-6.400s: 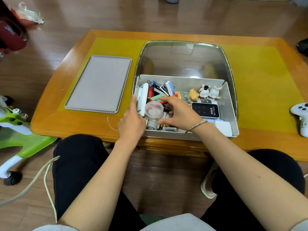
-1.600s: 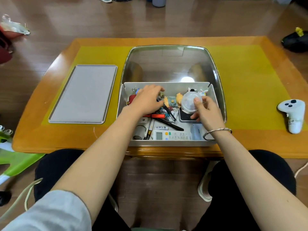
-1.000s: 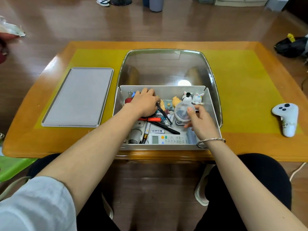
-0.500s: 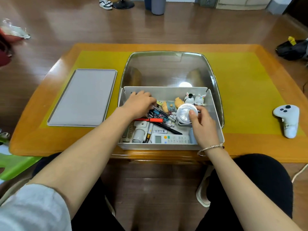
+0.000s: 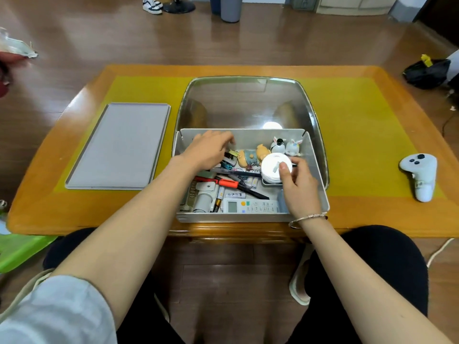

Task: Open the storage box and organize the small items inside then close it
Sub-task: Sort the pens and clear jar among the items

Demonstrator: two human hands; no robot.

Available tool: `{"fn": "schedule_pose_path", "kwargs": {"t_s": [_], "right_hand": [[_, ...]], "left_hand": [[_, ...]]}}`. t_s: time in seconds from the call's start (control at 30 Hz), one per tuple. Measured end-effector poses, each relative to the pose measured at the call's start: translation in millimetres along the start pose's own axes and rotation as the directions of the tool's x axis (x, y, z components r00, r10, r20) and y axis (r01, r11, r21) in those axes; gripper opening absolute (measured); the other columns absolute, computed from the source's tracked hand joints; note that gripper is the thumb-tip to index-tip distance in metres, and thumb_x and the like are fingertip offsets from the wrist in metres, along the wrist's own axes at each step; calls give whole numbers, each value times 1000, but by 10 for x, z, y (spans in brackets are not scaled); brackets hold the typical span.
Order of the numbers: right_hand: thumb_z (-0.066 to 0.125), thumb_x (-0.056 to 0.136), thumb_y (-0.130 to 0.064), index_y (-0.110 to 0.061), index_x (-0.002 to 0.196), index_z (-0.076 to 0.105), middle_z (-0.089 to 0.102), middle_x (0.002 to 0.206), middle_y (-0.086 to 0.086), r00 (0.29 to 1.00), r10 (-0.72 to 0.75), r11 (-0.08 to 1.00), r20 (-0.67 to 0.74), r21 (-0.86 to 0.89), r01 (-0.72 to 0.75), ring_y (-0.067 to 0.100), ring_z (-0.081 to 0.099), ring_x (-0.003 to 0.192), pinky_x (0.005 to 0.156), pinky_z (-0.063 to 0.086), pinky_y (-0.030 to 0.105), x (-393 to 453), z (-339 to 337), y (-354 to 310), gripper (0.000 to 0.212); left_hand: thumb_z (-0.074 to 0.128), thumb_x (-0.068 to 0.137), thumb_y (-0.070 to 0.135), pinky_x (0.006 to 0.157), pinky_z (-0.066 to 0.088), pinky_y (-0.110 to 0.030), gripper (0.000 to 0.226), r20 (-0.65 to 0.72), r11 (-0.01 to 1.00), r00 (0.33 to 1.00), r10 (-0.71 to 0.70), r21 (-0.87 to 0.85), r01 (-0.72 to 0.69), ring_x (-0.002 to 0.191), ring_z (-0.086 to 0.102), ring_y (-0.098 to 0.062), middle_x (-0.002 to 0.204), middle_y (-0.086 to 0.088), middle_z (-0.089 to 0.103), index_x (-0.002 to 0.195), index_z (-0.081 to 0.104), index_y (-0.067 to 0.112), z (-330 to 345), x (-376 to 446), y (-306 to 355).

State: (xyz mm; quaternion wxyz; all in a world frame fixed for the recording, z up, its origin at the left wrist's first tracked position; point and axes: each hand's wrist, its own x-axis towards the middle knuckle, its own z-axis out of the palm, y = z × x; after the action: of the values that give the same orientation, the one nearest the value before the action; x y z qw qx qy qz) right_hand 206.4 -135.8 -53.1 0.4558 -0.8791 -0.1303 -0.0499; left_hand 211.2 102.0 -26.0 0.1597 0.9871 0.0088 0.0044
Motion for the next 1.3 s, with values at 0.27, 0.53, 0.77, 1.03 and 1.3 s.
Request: {"fn": "schedule_pose_path", "kwargs": {"t_s": [0.27, 0.53, 0.77, 1.03, 1.3], "right_hand": [[46, 96, -36, -13, 121, 50, 48, 61, -13, 1000, -7, 998, -3, -55, 7, 0, 48, 63, 59, 33, 24, -6, 8, -7, 34], [46, 96, -38, -13, 127, 46, 50, 62, -12, 1000, -11, 999, 0, -52, 11, 4, 51, 66, 66, 41, 29, -17, 14, -8, 40], [46, 96, -37, -12, 126, 46, 49, 61, -12, 999, -36, 997, -17, -70, 34, 6, 50, 66, 66, 38, 27, -16, 28, 7, 39], [44, 96, -40, -15, 128, 43, 50, 64, -11, 999, -35, 991, -2, -130, 35, 15, 55, 75, 67, 41, 29, -14, 40, 14, 40], [44, 96, -40, -14, 127, 43, 50, 64, -11, 999, -50, 988, -11, -144, 48, 14, 54, 74, 66, 36, 27, -14, 42, 28, 40]], "left_hand": [[46, 98, 20, 103, 29, -46, 44, 224, 980, 974, -31, 200, -15, 127, 39, -29, 141, -6, 47, 139, 43, 34, 203, 270, 17], [51, 96, 30, 95, 26, -45, 40, 183, 940, 983, -2, 335, -61, 118, 38, -28, 125, -7, 55, 134, 43, 36, 280, 193, -42], [53, 95, 16, 101, 25, -45, 38, 196, 913, 981, 11, 398, -90, 117, 45, -30, 121, -10, 53, 129, 46, 32, 193, 116, -64], [55, 92, 12, 99, 24, -45, 46, 173, 871, 984, 49, 475, -127, 117, 45, -28, 123, -6, 57, 129, 50, 38, 71, 58, -63], [57, 87, -2, 89, 41, -42, 53, 57, 948, 992, 110, 294, -122, 114, 49, -28, 124, -7, 54, 130, 53, 29, -59, -49, -95]]}}
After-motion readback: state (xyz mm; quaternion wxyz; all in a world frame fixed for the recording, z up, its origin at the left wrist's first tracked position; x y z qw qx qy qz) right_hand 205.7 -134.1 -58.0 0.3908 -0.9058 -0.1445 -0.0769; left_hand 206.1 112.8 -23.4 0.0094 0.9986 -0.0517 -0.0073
